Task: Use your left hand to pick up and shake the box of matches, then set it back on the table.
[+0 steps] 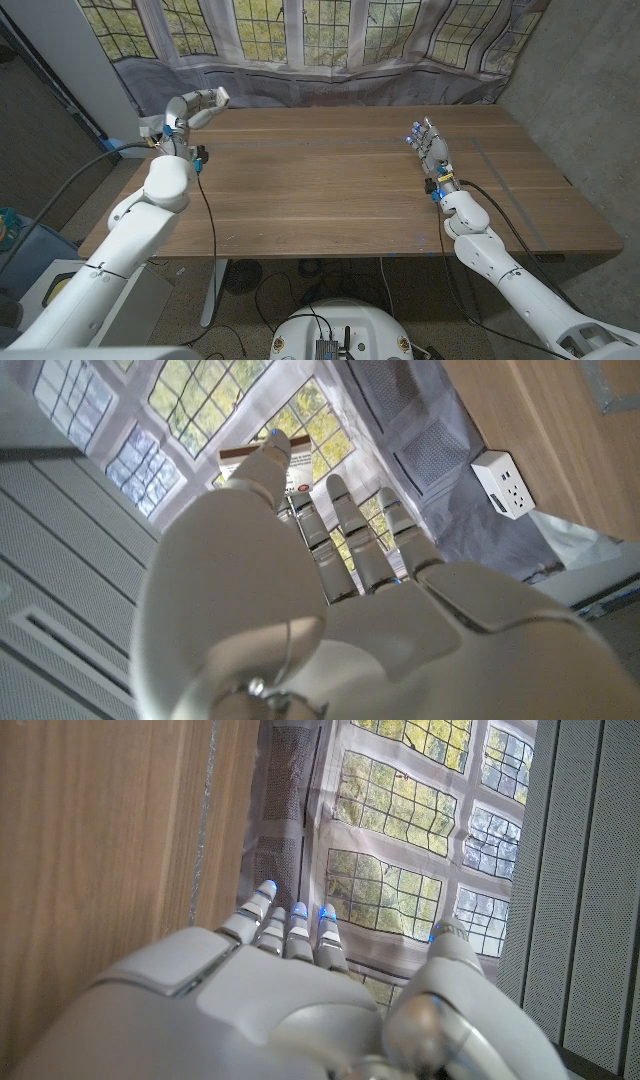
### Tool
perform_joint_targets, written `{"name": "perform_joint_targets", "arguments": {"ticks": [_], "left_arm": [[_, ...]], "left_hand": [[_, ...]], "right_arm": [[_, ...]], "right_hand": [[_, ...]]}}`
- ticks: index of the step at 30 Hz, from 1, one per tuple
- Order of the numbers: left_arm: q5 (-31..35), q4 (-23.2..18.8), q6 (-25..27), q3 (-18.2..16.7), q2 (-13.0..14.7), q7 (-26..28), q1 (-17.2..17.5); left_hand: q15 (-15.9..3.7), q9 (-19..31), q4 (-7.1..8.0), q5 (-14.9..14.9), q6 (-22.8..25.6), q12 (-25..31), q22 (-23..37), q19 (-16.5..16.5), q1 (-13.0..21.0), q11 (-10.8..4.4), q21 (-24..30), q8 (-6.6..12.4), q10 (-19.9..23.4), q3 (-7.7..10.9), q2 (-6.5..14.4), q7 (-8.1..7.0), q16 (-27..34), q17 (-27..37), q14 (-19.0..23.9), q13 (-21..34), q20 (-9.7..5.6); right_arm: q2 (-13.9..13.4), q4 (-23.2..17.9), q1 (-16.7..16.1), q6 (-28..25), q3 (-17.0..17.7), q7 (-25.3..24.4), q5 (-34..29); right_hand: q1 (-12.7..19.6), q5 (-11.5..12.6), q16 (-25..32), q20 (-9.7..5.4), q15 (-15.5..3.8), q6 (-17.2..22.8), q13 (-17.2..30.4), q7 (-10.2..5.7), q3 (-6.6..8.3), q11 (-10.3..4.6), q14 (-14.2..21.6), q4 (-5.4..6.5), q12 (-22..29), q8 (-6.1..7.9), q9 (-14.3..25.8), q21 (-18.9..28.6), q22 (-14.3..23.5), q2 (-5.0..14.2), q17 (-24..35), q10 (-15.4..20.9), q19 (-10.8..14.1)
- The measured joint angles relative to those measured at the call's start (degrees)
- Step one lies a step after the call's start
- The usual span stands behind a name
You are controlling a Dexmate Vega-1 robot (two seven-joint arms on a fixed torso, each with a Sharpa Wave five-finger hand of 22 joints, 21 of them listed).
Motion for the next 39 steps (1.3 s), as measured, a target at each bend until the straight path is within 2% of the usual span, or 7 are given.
{"name": "perform_joint_targets", "arguments": {"ticks": [11,24,33,34,36,37,39], "left_arm": [[-19.2,4.8,-19.3,-6.0,-10.3,-4.4,3.5],[-29.2,7.9,-27.9,-7.3,-17.4,-2.9,5.8],[-25.4,8.4,-29.1,-4.0,-17.7,1.9,3.0],[-21.5,8.5,-28.9,-3.4,-17.2,4.7,2.4],[-21.5,8.7,-28.9,-2.4,-16.7,4.7,1.6],[-16.2,9.0,-28.7,-1.2,-16.2,6.9,0.5],[-12.9,9.3,-28.7,0.2,-15.6,7.9,-0.9]], "left_hand": [[-0.31,0.0,0.25,0.3,0.0,0.0,0.0,0.9,-0.7,-0.27,0.5,-0.05,0.5,-0.24,-0.7,-0.01,0.0,0.0,1.1,0.0,-0.90],[-0.64,0.0,0.25,0.3,0.1,-0.4,0.0,1.3,-1.4,-0.28,0.5,-0.11,0.9,-0.24,-1.4,-0.10,-0.2,0.0,1.9,2.0,-2.32],[-0.81,0.0,0.25,0.2,1.4,-0.6,0.0,1.6,-1.7,-0.19,0.5,-0.55,1.6,-0.24,-1.7,0.00,-0.2,0.0,3.3,4.2,-3.24],[-0.81,0.0,0.25,0.2,1.5,-0.6,0.0,1.6,-1.7,-0.19,0.5,-0.52,1.6,-0.24,-1.7,0.01,-0.2,0.0,3.3,4.2,-3.24],[-0.91,0.0,0.25,0.2,1.5,-0.6,0.0,1.6,-1.8,-0.18,0.5,-0.29,1.6,-0.24,-1.8,0.00,-0.2,0.0,3.4,4.2,-3.24],[-1.10,0.0,0.25,0.2,1.5,-0.6,0.0,1.5,-1.8,-0.04,0.5,-0.20,1.9,-0.24,-1.8,0.01,-0.2,0.0,3.6,4.2,-3.34],[-1.03,0.0,0.22,0.2,1.5,-0.9,0.0,1.3,-1.8,-0.19,0.5,0.01,2.2,-0.21,-1.8,0.01,-0.2,0.0,3.7,4.2,-3.55]], "right_arm": [[-0.1,0.1,0.7,-1.6,-0.7,-0.4,-0.7],[-0.4,-0.1,1.3,-2.6,-1.3,-0.8,-1.3],[-0.5,-0.5,0.9,-2.5,-1.2,-1.2,-1.3],[-0.6,-0.7,0.5,-2.3,-0.9,-1.3,-1.3],[-0.6,-0.7,0.5,-2.1,-0.9,-1.4,-1.3],[-0.7,-1.0,0.0,-1.9,-0.6,-1.5,-1.3],[-0.7,-1.1,-0.3,-1.7,-0.4,-1.7,-1.3]], "right_hand": [[0.4,0.0,0.0,0.00,0.00,0.0,0.0,0.00,0.00,0.00,0.0,0.00,0.0,0.00,0.0,0.0,0.0,0.39,0.0,0.0,0.0],[0.4,0.0,0.0,0.00,0.00,0.0,0.0,0.00,0.00,0.00,0.0,0.00,0.0,0.00,0.0,0.0,0.0,0.38,0.0,0.0,0.0],[0.4,0.0,0.0,-0.52,0.21,0.0,0.0,0.00,0.00,0.00,0.2,0.00,0.0,0.00,0.0,0.0,0.0,0.39,0.0,0.0,0.5],[0.4,0.0,0.0,-0.61,0.21,0.0,0.0,0.00,0.00,0.00,0.2,0.00,0.0,0.00,0.0,0.0,0.0,0.38,0.0,0.0,0.6],[0.4,0.0,0.0,-0.61,0.21,0.0,0.0,0.00,0.00,0.00,0.2,0.00,0.0,0.00,0.0,0.0,0.0,0.38,0.0,0.0,0.6],[0.4,0.0,0.0,-0.61,0.21,0.0,0.0,0.00,0.00,0.00,0.2,0.00,0.0,0.00,0.0,0.0,0.0,0.38,0.0,0.0,0.6],[0.4,0.0,0.0,-0.61,0.21,0.0,0.0,0.00,0.00,0.00,0.2,0.00,0.0,0.00,0.0,0.0,0.0,0.38,0.0,0.0,0.6]]}}
